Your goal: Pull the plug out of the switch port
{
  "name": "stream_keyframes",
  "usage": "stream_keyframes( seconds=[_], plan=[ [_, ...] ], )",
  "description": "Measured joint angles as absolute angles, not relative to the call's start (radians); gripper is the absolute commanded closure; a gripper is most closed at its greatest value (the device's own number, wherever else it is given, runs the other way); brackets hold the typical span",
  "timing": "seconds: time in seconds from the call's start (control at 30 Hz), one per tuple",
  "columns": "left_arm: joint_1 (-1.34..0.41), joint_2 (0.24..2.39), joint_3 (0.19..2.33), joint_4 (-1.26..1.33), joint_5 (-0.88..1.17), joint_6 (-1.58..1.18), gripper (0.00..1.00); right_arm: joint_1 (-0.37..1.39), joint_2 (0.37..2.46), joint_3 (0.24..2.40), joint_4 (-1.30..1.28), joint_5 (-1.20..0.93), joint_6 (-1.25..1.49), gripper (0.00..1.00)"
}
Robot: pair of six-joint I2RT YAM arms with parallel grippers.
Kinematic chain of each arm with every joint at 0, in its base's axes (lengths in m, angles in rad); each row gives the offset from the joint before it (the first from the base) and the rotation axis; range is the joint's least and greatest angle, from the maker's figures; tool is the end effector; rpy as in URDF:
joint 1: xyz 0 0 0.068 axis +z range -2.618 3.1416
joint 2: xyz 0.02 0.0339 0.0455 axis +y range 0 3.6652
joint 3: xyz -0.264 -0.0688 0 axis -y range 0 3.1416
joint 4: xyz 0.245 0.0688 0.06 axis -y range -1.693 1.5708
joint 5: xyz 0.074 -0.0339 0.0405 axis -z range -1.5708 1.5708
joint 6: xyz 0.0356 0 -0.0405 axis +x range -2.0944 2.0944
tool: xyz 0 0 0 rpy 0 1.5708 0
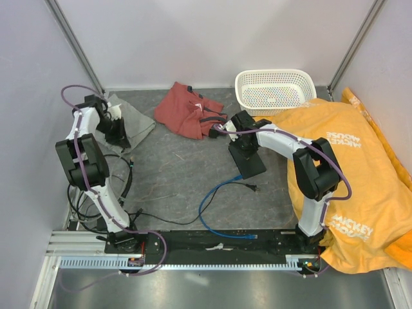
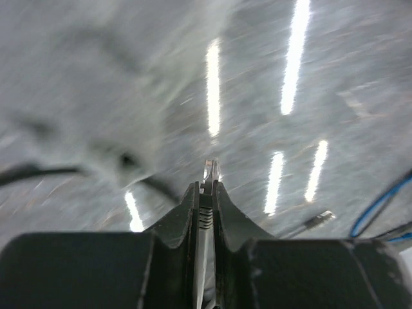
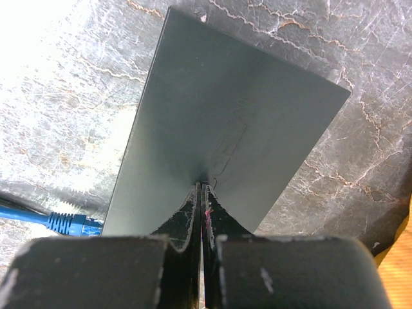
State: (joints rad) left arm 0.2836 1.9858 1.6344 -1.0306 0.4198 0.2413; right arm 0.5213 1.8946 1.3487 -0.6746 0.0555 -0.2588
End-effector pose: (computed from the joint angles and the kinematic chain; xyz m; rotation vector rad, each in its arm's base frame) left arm 0.3853 0.0972 0.2225 -0.0028 2.8092 -0.5089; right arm 0.3324 0.1886 0.1850 -1.0471 2.5830 -0.0122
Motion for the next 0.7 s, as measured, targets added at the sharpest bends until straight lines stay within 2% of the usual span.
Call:
stream_keyframes(
  seconds=[0.07,0.2,0.37,0.47,0.7],
  plan=[
    [0.316,1.980,1.599,-1.022,0.368,0.255,0.85,0.522,1.890,1.341,-0.666,0.057,-0.259,1.00],
    [0.301,1.976,1.608,-1.022,0.339,0.258,0.68,0.522,1.887,1.335,-0.659,0.057,-0.259,1.00],
    [0.140,1.975,1.741,-1.006,0.442,0.256,0.62,0.522,1.888,1.336,-0.659,0.057,-0.259,1.00],
    [-0.002,1.959,1.768,-0.941,0.575,0.223,0.59,0.522,1.888,1.337,-0.660,0.058,-0.259,1.00],
    [-0.241,2.008,1.713,-0.793,0.809,0.002,0.64,0.522,1.886,1.337,-0.661,0.057,-0.259,1.00]
  ],
)
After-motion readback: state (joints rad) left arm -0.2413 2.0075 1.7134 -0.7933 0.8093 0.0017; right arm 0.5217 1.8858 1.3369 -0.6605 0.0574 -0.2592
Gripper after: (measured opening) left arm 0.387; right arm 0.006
